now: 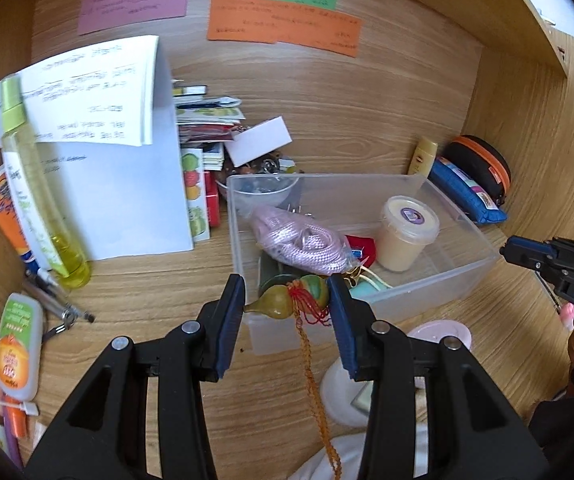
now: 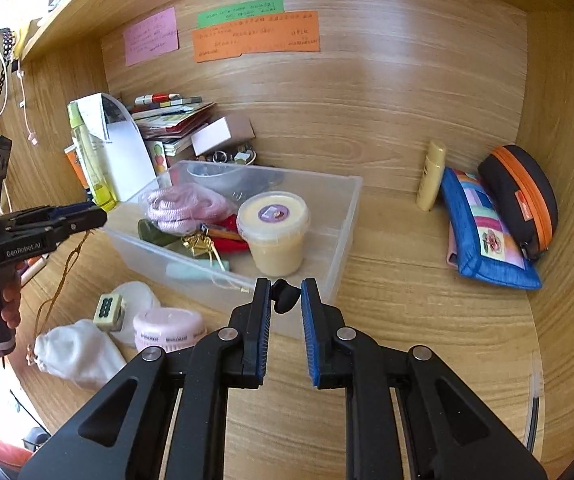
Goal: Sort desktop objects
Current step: 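Carry the gourd charm and black piece over the clear box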
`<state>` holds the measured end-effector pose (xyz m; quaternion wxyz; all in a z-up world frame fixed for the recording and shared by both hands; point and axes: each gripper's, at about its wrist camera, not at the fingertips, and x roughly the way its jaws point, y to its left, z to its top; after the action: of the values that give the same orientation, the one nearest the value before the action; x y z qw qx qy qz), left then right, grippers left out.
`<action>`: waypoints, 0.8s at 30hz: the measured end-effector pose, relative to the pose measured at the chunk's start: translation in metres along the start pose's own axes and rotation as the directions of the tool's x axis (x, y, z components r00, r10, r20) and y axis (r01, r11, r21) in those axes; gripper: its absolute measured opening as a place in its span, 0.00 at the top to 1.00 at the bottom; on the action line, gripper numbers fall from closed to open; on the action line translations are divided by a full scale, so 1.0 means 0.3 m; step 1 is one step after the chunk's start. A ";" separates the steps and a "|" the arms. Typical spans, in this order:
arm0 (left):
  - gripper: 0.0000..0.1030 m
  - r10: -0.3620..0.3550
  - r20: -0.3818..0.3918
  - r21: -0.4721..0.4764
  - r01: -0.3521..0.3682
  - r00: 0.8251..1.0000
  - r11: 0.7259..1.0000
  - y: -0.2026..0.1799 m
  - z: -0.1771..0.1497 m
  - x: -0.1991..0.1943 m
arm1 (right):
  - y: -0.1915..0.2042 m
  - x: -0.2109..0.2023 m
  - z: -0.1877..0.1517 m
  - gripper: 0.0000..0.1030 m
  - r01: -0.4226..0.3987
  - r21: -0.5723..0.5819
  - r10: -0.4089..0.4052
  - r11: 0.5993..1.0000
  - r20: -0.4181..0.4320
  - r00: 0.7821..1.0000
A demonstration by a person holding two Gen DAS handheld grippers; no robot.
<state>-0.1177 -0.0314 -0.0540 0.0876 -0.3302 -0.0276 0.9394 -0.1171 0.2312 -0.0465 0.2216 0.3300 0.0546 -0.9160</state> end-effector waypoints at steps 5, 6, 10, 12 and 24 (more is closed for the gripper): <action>0.59 -0.022 -0.005 0.006 0.022 1.000 1.000 -0.011 0.017 0.038 | -0.012 0.034 0.014 0.87 0.000 0.000 0.000 1.000 -0.008 1.000; 0.59 -0.025 -0.009 0.008 0.025 1.000 1.000 -0.011 0.020 0.046 | -0.014 0.041 0.016 0.87 -0.003 0.002 0.003 1.000 -0.011 1.000; 0.59 -0.019 -0.023 0.014 0.020 1.000 1.000 -0.013 0.021 0.065 | -0.017 0.063 0.027 0.87 -0.009 -0.003 0.009 1.000 -0.015 1.000; 0.59 -0.020 -0.032 0.016 0.020 0.999 1.000 -0.010 0.020 0.076 | -0.015 0.075 0.031 0.87 -0.013 -0.008 0.013 1.000 -0.020 1.000; 0.58 -0.034 -0.044 0.022 0.035 0.998 0.999 -0.012 0.009 0.098 | -0.014 0.126 0.030 0.84 0.000 -0.013 -0.001 1.000 -0.052 0.999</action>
<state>-0.1414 -0.0225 -0.0697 0.1083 -0.3491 -0.0208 0.9306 -0.1500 0.2186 -0.0636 0.2220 0.3522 0.0663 -0.9068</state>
